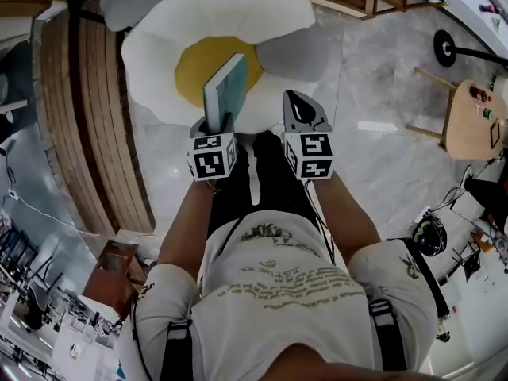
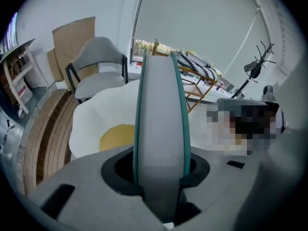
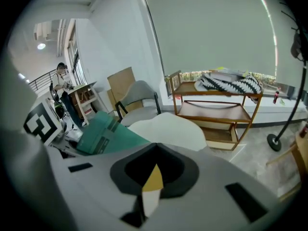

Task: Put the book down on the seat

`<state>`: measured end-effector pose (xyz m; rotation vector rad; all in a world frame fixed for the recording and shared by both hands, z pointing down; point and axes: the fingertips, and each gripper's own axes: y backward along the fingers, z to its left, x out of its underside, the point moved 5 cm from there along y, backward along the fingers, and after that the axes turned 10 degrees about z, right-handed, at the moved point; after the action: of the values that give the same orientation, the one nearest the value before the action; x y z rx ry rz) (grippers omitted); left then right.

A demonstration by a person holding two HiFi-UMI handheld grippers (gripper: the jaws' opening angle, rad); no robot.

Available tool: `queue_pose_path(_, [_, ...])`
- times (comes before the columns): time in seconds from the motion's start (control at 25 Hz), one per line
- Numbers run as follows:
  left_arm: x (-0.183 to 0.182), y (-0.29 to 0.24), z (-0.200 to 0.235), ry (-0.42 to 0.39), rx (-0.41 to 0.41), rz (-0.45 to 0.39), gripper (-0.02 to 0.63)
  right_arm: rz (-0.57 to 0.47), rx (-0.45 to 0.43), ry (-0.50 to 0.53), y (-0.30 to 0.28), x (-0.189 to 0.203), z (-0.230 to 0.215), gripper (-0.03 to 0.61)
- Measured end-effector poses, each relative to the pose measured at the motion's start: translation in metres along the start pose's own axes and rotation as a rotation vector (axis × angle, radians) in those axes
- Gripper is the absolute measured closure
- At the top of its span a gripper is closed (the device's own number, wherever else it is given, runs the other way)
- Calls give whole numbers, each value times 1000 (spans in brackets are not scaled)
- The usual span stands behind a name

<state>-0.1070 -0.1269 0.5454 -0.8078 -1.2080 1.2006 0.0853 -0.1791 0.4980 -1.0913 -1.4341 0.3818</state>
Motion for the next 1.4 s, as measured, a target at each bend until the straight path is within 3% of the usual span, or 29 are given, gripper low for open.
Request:
queue_pose_path(0.24, [33, -62, 19, 10, 2, 89, 454, 103, -86, -176, -65, 76, -1, 552])
queue_pose_path(0.36, [44, -94, 26, 26, 42, 93, 453, 152, -81, -257, -88, 108, -4, 552])
queue_pose_path(0.6, [67, -152, 44, 170, 83, 110, 454, 213, -56, -279, -119, 154, -13, 552])
queue_pose_path(0.88, [56, -220, 59, 129, -78, 160, 451, 253, -17, -294, -145, 188, -38, 552])
queue_pose_path(1.08, [38, -248, 55, 147, -111, 155, 450, 248, 10, -353, -138, 203, -57, 552])
queue_pose_path(1.28, [22, -260, 63, 154, -213, 93, 449, 247, 9, -367, -132, 216, -61, 551])
queue_pose_path(1.4, [12, -263, 68, 110, -288, 55, 449, 251, 9, -378, -130, 222, -61, 552])
